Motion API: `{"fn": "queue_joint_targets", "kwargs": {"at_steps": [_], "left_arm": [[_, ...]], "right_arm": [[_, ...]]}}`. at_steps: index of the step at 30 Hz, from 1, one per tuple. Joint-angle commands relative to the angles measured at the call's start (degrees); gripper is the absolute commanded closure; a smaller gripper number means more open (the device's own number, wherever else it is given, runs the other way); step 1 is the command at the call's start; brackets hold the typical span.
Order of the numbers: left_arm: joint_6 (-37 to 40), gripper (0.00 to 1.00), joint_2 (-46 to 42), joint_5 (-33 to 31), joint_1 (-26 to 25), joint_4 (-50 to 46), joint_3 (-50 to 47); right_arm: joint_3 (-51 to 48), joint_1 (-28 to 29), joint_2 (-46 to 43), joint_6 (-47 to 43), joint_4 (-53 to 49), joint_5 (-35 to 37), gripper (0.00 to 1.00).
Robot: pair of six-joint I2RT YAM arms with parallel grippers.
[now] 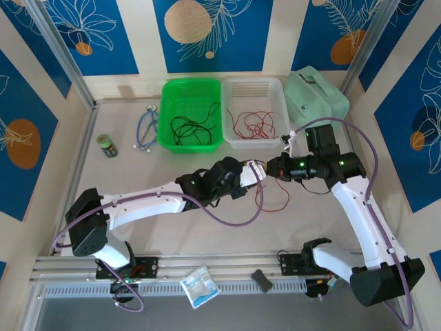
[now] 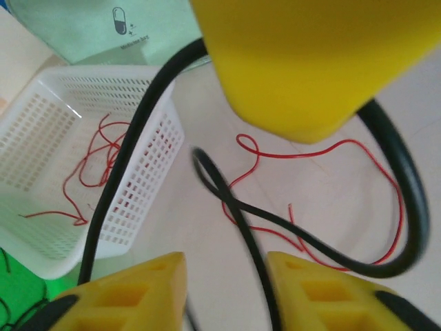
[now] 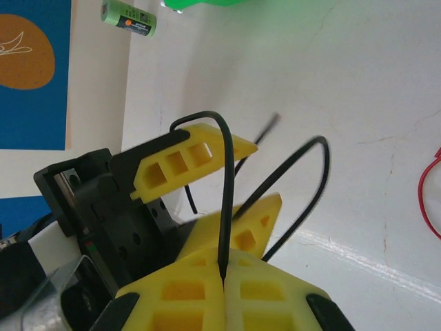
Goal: Untangle the cables
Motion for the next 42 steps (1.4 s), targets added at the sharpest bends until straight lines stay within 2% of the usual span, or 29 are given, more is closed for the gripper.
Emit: {"fn": "queue_joint_targets", "kwargs": {"at_steps": [1,3,5,6,11,15,19,22,26,32,35,36,38,40,42], "left_arm": [[0.77,0.72,0.02,-1.48,0.48,1.01,0.32],[0.79,0.78,-0.23,-1.60,0.47,0.76,-0.02],[0.79,0.90,-0.63,-1.94,0.55,0.55,-0.49],[0.79,1.00,-0.85,-2.38,0.55,0.39,-0.85],[-0.36,1.00,-3.64,-5.16,0.54,0.55,-4.07],[-3.55,1.00,-7.76,-7.44,0.94,0.47,-8.60],[-7.00,1.00,-12.22,-9.74,1.25,0.13,-12.94],[-8.56,1.00,-15.33,-11.08,1.33,-0.67,-14.54],[-9.01,1.00,-18.37,-12.86,1.42,-1.67,-14.80],[-9.91,1.00,-20.70,-14.96,2.53,-5.09,-11.84],[-10.59,1.00,-20.36,-15.36,2.91,-7.08,-8.65],[-10.63,1.00,-20.01,-15.50,3.08,-7.63,-7.39],[-10.88,1.00,-19.12,-16.12,3.35,-9.00,-4.42],[-11.07,1.00,-17.71,-17.03,3.83,-10.82,-0.59],[-10.83,1.00,-16.31,-17.83,4.44,-12.15,3.18]], "right_arm": [[-0.55,-0.39,-1.14,-1.13,-1.22,-1.38,1.00],[-0.47,-0.47,-1.25,-1.23,-1.37,-1.16,1.00],[-0.38,-0.58,-1.29,-1.25,-1.44,-0.92,1.00],[-0.38,-0.69,-1.37,-1.19,-1.44,-0.63,1.00],[-0.89,-2.82,-3.22,-0.03,-1.53,3.44,1.00],[-1.97,-8.36,-6.19,1.76,-0.18,6.51,1.00],[-5.33,-16.57,-8.41,5.76,5.15,2.42,1.00],[-8.19,-20.34,-8.67,9.27,9.57,-1.27,1.00],[-9.86,-21.39,-8.63,11.41,12.09,-0.33,1.00],[-11.42,-22.33,-10.20,11.96,11.84,5.42,1.00],[-13.46,-22.55,-10.57,12.98,14.30,3.23,1.00],[-14.07,-22.55,-10.55,13.30,15.42,1.67,0.99],[-14.84,-22.54,-10.69,13.54,17.33,-1.30,0.85],[-14.94,-22.55,-10.86,12.95,18.81,-4.69,0.63],[-14.65,-22.51,-11.09,12.12,18.83,-6.23,0.48]]}}
